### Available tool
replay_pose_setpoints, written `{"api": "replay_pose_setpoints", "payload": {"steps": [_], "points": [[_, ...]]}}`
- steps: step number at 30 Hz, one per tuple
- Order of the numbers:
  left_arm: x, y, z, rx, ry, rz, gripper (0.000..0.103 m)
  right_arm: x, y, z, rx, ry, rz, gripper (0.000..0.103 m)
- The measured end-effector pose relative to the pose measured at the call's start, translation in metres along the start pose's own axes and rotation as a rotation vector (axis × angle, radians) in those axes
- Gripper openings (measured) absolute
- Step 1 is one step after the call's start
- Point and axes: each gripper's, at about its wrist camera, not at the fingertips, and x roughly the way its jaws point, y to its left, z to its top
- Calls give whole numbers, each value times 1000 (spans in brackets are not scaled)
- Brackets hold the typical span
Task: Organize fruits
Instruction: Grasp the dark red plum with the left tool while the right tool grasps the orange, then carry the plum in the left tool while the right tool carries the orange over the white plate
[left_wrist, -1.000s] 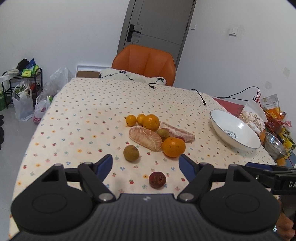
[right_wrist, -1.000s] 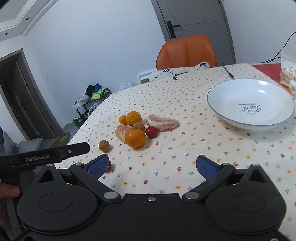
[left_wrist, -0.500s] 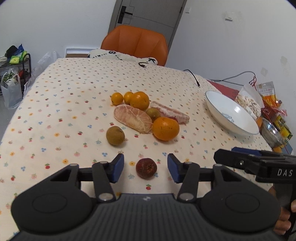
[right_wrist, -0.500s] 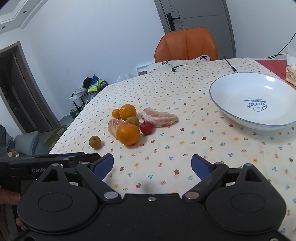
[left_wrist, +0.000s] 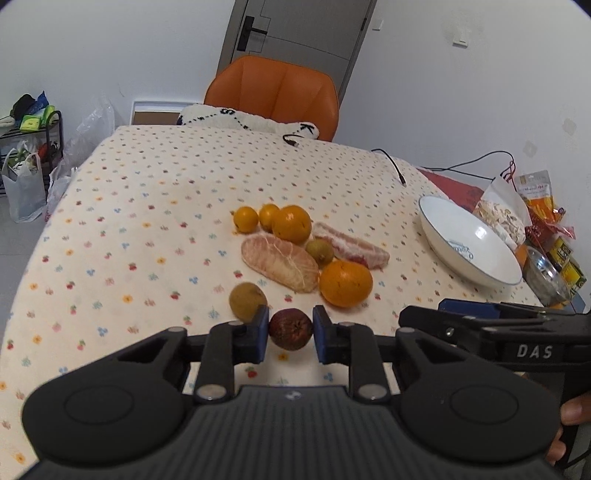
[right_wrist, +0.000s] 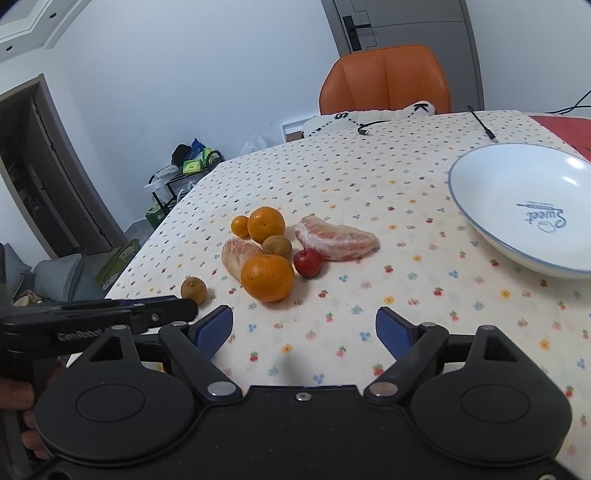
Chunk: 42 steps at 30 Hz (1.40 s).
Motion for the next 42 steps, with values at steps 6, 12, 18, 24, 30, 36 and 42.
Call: {"api": "replay_pose_setpoints", "payload": {"steps": [6,12,18,24,30,36,42], "points": [[-2,6,11,-3,-14,7,24,16,7,9,-22,2,-13,82],[-4,10,19,-2,-23,30,24,31,15,18,-35,5,-12,81],[-5,15,27,-9,-28,53,24,45,21,26,-51,13,-23,80],[-2,16,30,-12,-26,64,24,60,21,27,-50,38,-18,57],[-2,12,32,-12,-31,65,24,55,20,28,-47,34,17,40],[-1,2,35,2,-38,52,24,40,8,29,-20,8,28,39],[2,-16,38,28,-43,26,24,21,-1,31,-16,-22,20,39]]}}
